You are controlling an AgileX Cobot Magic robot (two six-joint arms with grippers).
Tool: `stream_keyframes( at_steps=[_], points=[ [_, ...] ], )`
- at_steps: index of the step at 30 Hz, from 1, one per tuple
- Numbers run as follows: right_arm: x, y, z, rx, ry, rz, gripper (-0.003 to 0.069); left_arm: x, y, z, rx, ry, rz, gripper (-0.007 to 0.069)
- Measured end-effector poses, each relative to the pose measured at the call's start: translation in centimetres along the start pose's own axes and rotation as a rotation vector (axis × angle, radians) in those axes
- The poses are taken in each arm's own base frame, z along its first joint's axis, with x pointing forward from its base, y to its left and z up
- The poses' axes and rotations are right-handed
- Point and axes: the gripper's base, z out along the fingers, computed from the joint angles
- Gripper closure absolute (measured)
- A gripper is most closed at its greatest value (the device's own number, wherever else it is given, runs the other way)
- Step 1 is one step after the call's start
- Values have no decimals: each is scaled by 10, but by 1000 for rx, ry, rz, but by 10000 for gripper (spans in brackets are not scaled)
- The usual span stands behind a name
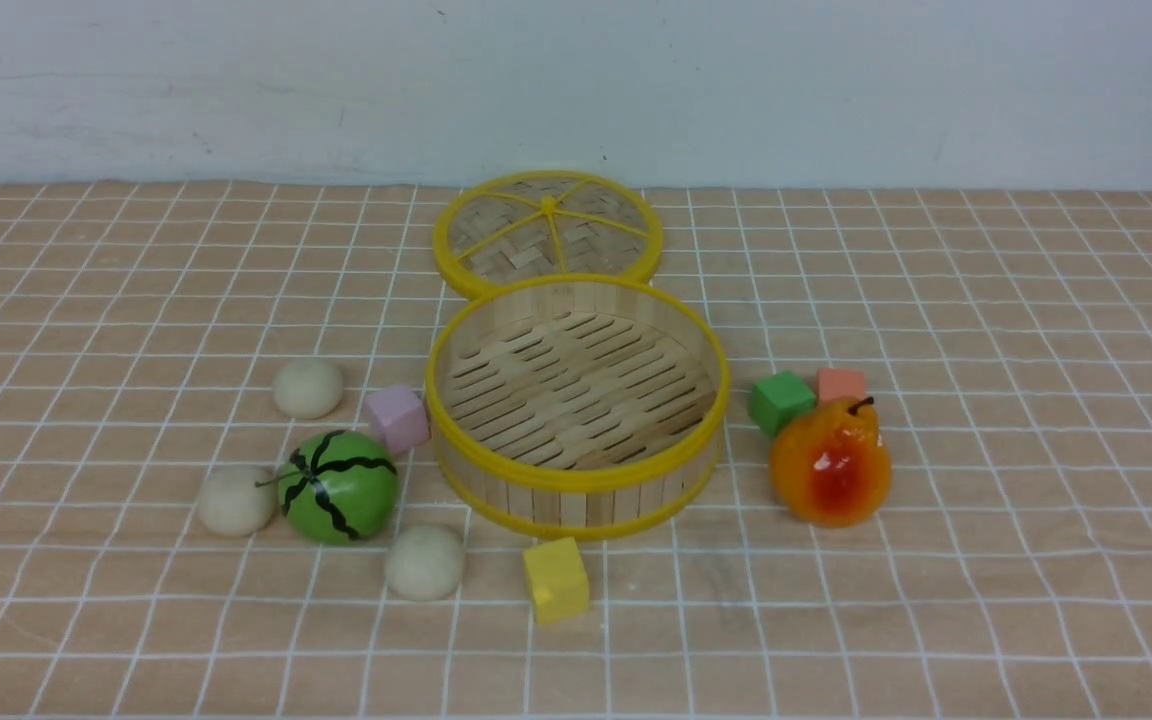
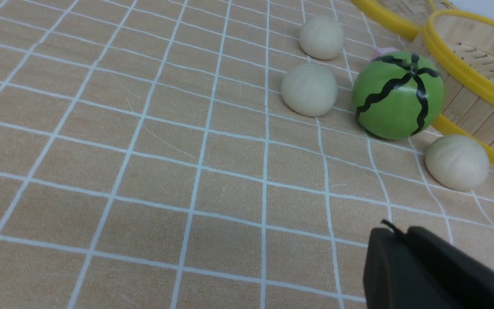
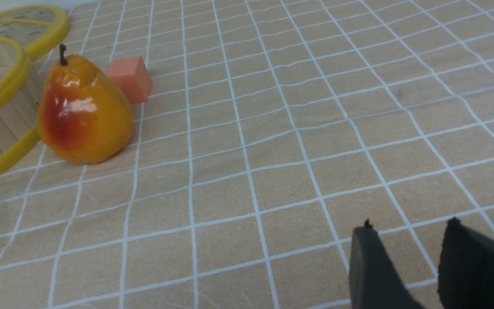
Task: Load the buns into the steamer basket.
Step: Use the left arm to grab a steamed stuffed bun
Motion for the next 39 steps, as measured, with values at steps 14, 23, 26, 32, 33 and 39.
stream_keyframes(
  at_steps=[14,23,26,32,33,39],
  points=[
    [0,0,0,0,0,0,418,-16,-6,-2,52,-179,101,586],
    [0,0,0,0,0,0,418,-50,-26,-18,333,-521,-157,575],
    [0,0,0,0,0,0,418,-93,-40,-37,387,-595,-206,572],
    [0,0,0,0,0,0,418,-191,-65,-60,288,-547,-229,567],
    [0,0,0,0,0,0,418,-203,-67,-57,239,-493,-237,567],
    [0,0,0,0,0,0,418,-214,-61,-9,-91,-67,-187,560]
  ],
)
